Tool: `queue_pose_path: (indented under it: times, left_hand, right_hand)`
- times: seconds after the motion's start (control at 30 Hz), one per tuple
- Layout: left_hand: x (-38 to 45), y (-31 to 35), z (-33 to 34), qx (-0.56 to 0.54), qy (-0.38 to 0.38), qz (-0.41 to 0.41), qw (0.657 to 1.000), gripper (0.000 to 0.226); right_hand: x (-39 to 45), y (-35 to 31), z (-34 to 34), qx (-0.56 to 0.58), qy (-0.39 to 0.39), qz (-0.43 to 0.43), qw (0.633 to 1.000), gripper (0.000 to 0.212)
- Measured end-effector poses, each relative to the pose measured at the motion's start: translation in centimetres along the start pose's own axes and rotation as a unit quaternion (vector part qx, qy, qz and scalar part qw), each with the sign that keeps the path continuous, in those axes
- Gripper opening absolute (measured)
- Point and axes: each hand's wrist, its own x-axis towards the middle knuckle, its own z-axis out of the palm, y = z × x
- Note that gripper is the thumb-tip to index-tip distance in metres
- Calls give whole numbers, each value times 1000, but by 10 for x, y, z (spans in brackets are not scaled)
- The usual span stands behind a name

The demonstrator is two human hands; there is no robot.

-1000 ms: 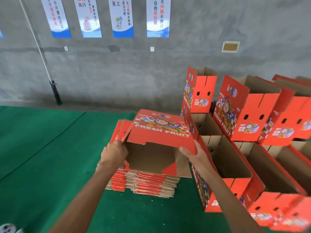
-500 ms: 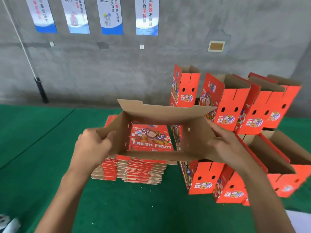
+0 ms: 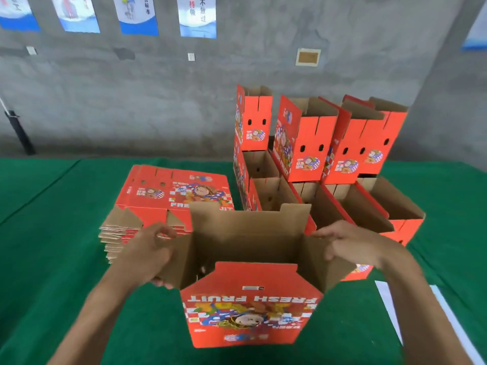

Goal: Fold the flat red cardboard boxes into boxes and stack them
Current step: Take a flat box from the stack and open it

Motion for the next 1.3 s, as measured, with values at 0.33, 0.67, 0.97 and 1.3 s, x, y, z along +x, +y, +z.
queue_pose_path:
  times: [0.33,0.67,0.97,1.3]
  left_hand:
    - [28,7,76,308,112,33,944,26]
    - [44,2,123,347,21,154,925,107]
    - [56,-9,118,228,60,159,959,93]
    - [60,-4,127,182,90,219,954,45]
  right_hand:
    - [53,52,29,1,40,62,997,23]
    - [48,23,76,-459,142,72,874,34]
    - [73,38,109,-379,229,116,889,93]
    - [58,87,79,-269,158,-7,950,104]
